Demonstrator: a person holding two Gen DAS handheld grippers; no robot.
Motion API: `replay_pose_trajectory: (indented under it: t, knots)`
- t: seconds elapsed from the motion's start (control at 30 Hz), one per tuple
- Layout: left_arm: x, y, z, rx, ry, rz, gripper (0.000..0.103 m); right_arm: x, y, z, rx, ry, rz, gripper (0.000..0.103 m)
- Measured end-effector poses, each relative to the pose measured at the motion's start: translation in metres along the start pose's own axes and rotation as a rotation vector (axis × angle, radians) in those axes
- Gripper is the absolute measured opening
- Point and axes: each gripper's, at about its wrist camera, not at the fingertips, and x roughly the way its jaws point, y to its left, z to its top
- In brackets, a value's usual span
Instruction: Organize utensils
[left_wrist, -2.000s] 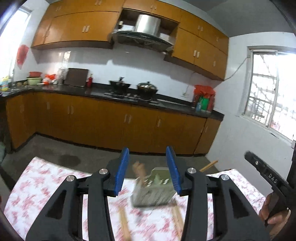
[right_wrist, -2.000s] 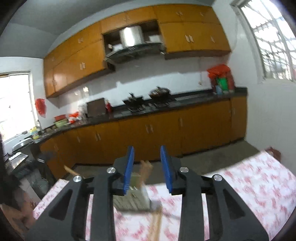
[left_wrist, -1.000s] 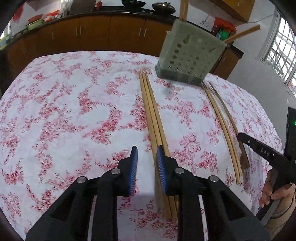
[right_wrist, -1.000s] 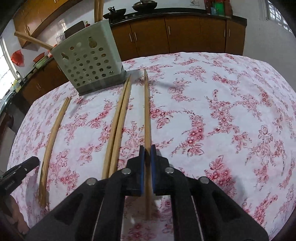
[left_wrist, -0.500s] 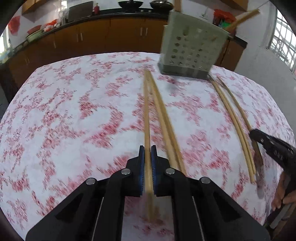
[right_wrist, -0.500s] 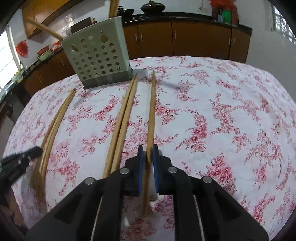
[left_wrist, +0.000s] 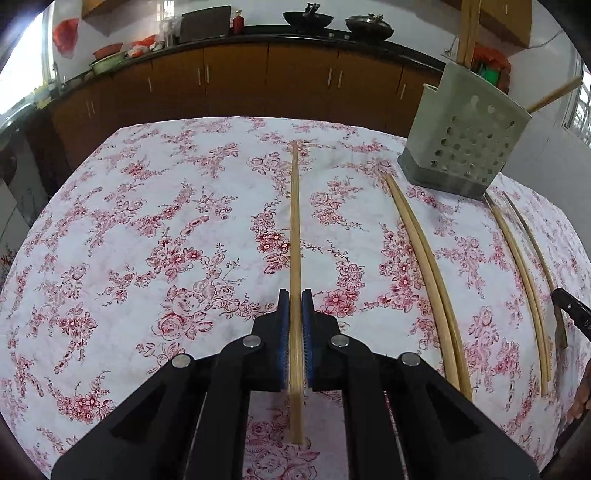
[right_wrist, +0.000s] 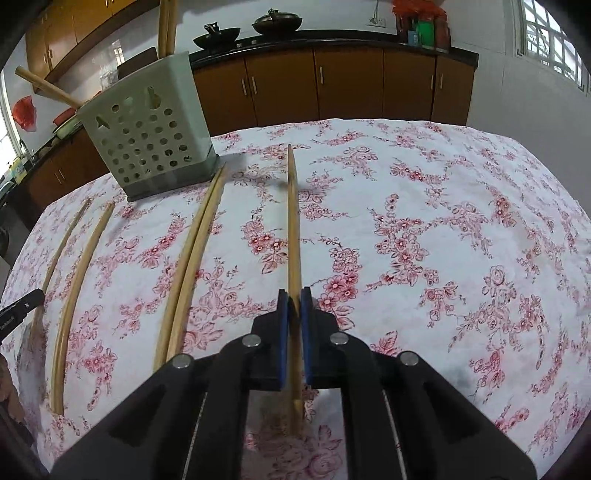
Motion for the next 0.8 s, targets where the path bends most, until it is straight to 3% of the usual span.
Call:
replay_pose_trajectory:
  t: [0.4,0.8]
  knots:
    - [-0.0024,0.0084,-0.0001,-0.045,-0.002,-0.048,0.009,-0.0001,0.0010,-0.0009,-0.005,0.000,-0.006,0.009]
    - [-0.0031,0.0078,-0.0006,-0.047,-0.003,-0.048,0.009,-0.0003,0.0013,-0.0012,-0.008,0.000,-0.011,0.009]
